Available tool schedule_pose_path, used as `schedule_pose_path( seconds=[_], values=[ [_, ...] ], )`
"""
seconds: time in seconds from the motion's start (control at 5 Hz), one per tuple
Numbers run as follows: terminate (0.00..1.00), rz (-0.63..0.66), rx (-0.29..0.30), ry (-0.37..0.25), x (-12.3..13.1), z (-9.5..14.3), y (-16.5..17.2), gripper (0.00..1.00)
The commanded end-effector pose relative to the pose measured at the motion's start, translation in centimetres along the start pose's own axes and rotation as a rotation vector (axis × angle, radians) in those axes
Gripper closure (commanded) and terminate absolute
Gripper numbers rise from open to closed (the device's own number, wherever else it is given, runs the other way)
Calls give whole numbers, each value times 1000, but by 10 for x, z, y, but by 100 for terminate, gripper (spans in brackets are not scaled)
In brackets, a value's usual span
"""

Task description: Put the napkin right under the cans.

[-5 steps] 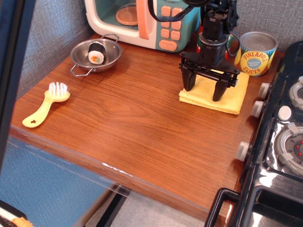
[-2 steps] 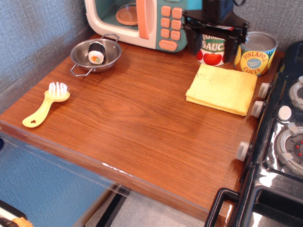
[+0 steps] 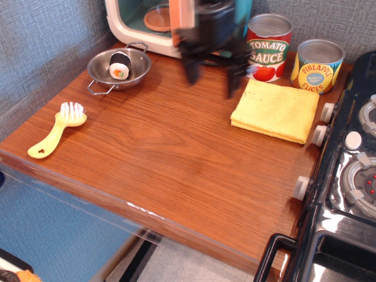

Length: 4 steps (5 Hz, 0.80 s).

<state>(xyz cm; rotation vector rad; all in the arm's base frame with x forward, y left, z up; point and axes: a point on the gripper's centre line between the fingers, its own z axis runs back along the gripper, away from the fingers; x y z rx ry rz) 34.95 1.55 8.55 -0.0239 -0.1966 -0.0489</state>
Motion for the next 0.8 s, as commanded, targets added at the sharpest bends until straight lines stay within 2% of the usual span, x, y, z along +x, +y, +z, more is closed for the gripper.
schedule_pose_path(
  seconds=[0.0, 0.4, 0.6],
  values=[
    [0, -44, 32, -13, -37, 4, 21, 0],
    [0, -54, 45, -1, -46, 2, 27, 0],
    [100, -54, 45, -1, -46, 2, 27, 0]
  ],
)
